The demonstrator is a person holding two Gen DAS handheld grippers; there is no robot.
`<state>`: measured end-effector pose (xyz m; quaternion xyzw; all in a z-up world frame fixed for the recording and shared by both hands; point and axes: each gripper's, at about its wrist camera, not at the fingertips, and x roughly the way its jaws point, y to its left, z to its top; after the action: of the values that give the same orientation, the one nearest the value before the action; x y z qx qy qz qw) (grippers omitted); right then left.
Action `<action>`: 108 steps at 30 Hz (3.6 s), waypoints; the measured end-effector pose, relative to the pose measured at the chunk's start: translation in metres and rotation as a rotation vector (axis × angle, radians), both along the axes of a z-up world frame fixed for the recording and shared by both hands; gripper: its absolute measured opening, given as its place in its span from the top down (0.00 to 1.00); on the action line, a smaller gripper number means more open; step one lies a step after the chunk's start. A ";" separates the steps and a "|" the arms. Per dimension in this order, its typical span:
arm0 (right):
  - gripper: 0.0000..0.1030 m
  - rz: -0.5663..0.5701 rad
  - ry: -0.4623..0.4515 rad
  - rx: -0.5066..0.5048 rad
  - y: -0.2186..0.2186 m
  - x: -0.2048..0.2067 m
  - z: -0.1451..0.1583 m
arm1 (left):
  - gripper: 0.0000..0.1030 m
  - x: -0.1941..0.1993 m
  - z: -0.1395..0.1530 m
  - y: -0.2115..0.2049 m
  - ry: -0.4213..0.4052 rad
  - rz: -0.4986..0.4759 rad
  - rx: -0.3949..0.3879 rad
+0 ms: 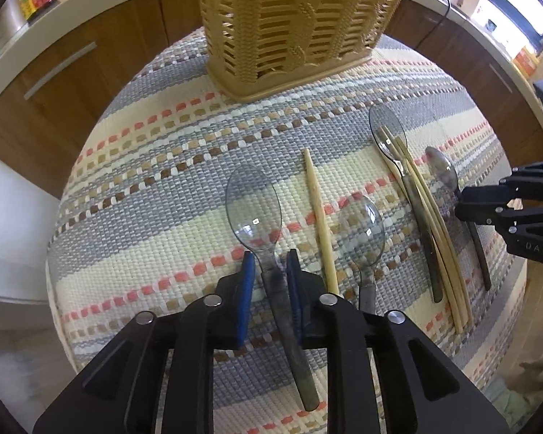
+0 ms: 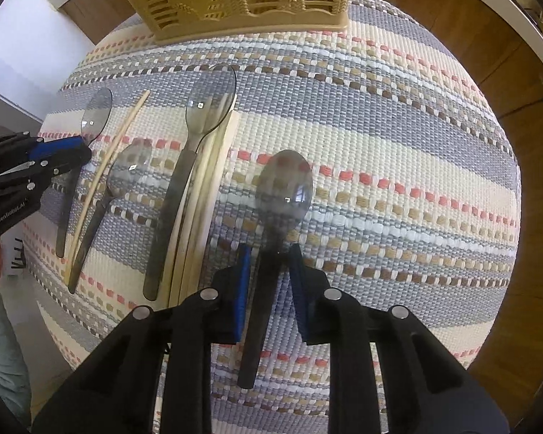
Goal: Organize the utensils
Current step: 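Grasp a clear spoon with the left tool while the right tool grasps a metal spoon, then lower both spoons into the caddy and open both tools, then move both tools back toward the remaining chopsticks and spoons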
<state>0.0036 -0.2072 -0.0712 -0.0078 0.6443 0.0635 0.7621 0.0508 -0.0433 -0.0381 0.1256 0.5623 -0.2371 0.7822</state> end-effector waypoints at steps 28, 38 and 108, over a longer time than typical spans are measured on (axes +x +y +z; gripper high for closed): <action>0.90 0.069 -0.301 0.086 -0.030 -0.015 0.118 | 0.90 -0.038 0.123 -0.016 -0.379 0.025 -0.160; 0.90 0.047 -0.634 0.142 -0.043 -0.010 0.215 | 0.90 -0.041 0.214 -0.025 -0.630 0.057 -0.346; 0.85 -0.065 -0.966 0.154 -0.062 0.009 0.191 | 0.54 -0.056 0.190 0.007 -0.887 0.162 -0.523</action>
<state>0.0124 -0.2689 0.1200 0.0400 0.2105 0.0764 0.9738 -0.0050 -0.0364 0.1518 -0.0298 0.1067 -0.2323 0.9663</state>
